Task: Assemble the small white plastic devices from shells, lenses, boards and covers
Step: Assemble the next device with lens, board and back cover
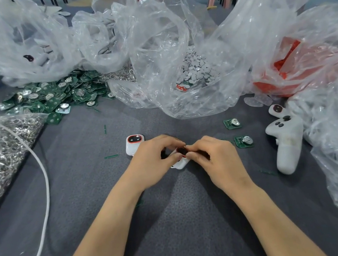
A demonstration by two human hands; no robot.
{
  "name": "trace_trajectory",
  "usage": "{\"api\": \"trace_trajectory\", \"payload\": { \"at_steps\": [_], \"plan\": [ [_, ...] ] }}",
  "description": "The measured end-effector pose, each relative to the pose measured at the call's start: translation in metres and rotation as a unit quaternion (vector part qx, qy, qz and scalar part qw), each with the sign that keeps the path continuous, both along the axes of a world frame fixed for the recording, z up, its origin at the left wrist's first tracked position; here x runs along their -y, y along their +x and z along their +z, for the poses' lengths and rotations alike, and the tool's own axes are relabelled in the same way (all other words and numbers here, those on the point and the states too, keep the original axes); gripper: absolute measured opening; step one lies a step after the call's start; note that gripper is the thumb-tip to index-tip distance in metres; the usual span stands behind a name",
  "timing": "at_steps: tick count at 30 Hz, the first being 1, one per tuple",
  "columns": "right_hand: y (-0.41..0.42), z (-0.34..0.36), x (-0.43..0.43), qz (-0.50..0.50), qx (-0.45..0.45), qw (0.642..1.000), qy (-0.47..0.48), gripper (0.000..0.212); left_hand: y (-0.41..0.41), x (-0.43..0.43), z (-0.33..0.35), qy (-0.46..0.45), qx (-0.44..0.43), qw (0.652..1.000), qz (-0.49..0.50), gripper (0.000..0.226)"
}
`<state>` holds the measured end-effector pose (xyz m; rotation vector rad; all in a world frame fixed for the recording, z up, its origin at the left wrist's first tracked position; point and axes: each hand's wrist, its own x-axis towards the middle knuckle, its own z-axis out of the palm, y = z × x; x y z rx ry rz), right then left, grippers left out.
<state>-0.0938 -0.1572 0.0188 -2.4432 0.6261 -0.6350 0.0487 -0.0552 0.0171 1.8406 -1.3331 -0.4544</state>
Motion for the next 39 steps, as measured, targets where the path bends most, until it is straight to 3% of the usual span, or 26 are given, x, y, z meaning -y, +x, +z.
{"api": "trace_trajectory", "payload": {
  "at_steps": [7,17,21,27,32,39],
  "plan": [
    [0.0,0.0,0.002,0.021,0.014,1.0,-0.017,0.011,0.0,-0.001,0.004,0.016,-0.006,1.0,-0.01,0.026],
    [0.008,0.008,0.013,0.011,-0.041,0.99,0.132,0.007,-0.001,0.0,0.004,0.02,-0.014,1.0,0.01,0.02],
    [0.013,0.018,0.026,0.053,-0.107,0.978,0.171,0.014,-0.002,0.001,0.004,0.024,-0.007,1.0,0.011,0.019],
    [0.013,0.024,0.038,0.106,-0.116,0.957,0.244,0.014,-0.002,0.001,0.005,0.027,-0.022,0.999,0.017,0.017],
    [0.011,0.02,0.033,0.084,-0.108,0.967,0.216,0.011,-0.002,0.0,0.008,0.031,-0.022,0.999,0.011,0.016],
    [0.013,0.025,0.024,0.059,-0.165,0.979,0.103,0.019,-0.001,-0.001,0.01,0.04,-0.027,0.999,0.001,0.018]
  ]
}}
